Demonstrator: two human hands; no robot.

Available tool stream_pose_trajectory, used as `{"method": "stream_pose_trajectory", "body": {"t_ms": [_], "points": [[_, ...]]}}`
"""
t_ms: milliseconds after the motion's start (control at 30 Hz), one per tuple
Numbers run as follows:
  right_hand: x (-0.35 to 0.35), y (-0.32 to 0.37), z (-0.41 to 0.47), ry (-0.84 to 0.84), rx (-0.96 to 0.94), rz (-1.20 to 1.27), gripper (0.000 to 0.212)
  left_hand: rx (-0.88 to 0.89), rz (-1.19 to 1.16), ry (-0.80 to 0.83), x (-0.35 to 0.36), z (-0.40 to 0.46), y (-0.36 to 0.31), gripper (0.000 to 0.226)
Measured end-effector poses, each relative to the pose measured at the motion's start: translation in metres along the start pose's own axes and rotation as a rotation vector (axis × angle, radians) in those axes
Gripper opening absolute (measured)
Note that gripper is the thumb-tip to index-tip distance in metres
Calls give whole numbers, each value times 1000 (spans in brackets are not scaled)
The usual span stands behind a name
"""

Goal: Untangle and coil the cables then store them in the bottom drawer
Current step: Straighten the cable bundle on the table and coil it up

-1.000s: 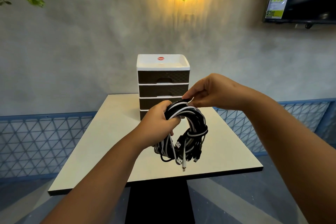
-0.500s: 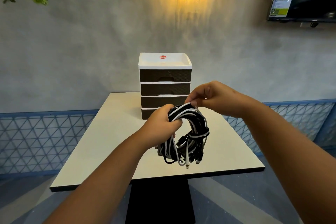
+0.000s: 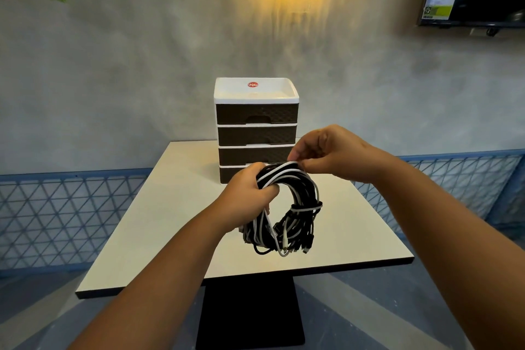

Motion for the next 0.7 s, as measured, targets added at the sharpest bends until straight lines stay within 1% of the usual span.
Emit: {"method": "stream_pose_trajectory", "body": {"t_ms": [133, 233, 333, 400, 467, 533, 633, 700], "points": [[2, -9, 2, 35, -3, 219, 20, 22, 30, 12, -2, 0, -2, 10], [4, -16, 3, 60, 0, 349, 19, 40, 29, 10, -4, 1, -4, 6], [8, -25, 2, 127, 39, 520, 24, 57, 33, 21, -4, 1, -6, 7], [11, -29, 2, 137, 66, 614, 22, 62, 38, 23, -4, 2, -6, 8], [13, -31, 4, 100, 77, 603, 21, 57, 10, 20, -5, 3, -3, 8], [16, -30, 6, 29, 87, 522, 20, 39, -29, 19, -6, 6, 1, 7], [22, -33, 8, -107, 113, 477, 29, 12, -109, 17, -9, 11, 11, 9], [31, -39, 6, -143, 128, 503, 36, -2, -161, 12, -11, 15, 16, 14]]}}
Point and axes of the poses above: each hand's wrist, its own z-axis towards the middle knuckle, its own x-axis out of the palm, y = z × x, the point moved 5 cm from there along z, towards the middle knuckle, and after that the axes turned 1 degree about -z, right-handed, at the moved point
